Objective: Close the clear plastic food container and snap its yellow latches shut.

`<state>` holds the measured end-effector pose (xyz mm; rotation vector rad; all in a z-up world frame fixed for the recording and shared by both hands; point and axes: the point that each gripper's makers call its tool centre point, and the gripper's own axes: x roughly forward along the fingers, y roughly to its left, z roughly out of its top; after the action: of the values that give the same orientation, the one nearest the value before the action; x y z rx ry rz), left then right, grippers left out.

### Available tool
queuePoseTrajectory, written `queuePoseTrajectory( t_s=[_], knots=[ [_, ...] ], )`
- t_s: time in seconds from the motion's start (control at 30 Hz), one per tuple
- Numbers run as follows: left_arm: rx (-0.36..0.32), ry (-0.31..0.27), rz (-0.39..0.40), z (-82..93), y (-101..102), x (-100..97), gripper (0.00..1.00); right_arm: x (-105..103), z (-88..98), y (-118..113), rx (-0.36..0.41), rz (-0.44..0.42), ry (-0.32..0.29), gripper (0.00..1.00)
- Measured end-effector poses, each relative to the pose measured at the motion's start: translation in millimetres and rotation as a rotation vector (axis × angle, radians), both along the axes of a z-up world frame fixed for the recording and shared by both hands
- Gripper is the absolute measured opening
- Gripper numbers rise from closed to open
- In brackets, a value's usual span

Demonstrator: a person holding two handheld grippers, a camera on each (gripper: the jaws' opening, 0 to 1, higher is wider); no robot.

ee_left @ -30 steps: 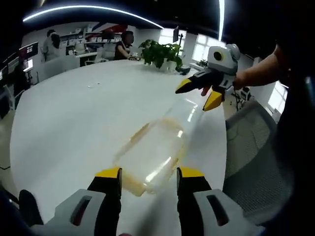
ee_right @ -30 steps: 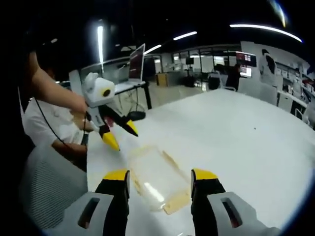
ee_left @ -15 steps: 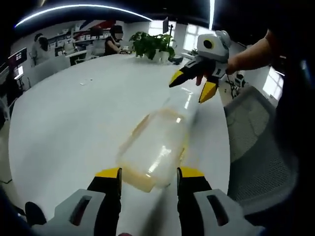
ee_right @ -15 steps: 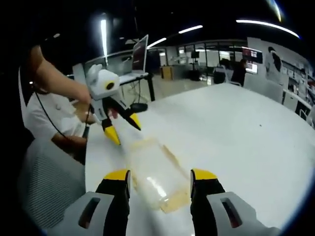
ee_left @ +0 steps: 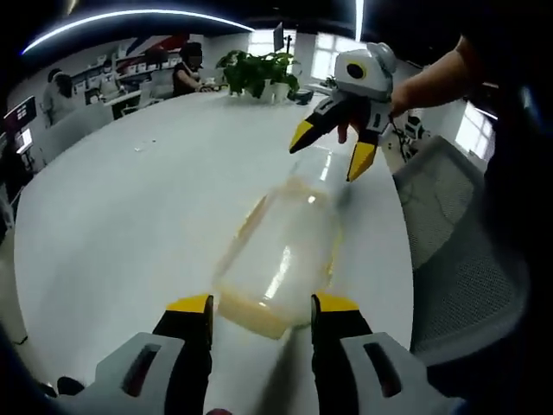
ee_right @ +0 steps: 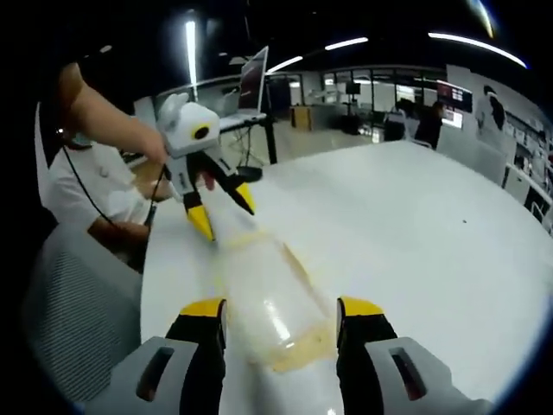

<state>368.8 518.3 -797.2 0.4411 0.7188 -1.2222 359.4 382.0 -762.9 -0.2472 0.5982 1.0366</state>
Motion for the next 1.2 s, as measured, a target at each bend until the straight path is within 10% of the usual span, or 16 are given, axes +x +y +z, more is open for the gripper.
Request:
queuePoseTrajectory(
  t_s=[1.2],
  knots=[
    [0.163, -0.046, -0.222, -25.9, 1, -2.7, 0.46, -11, -58.1, -22, -0.348, 0.281, 0.048, 0.48]
  ],
)
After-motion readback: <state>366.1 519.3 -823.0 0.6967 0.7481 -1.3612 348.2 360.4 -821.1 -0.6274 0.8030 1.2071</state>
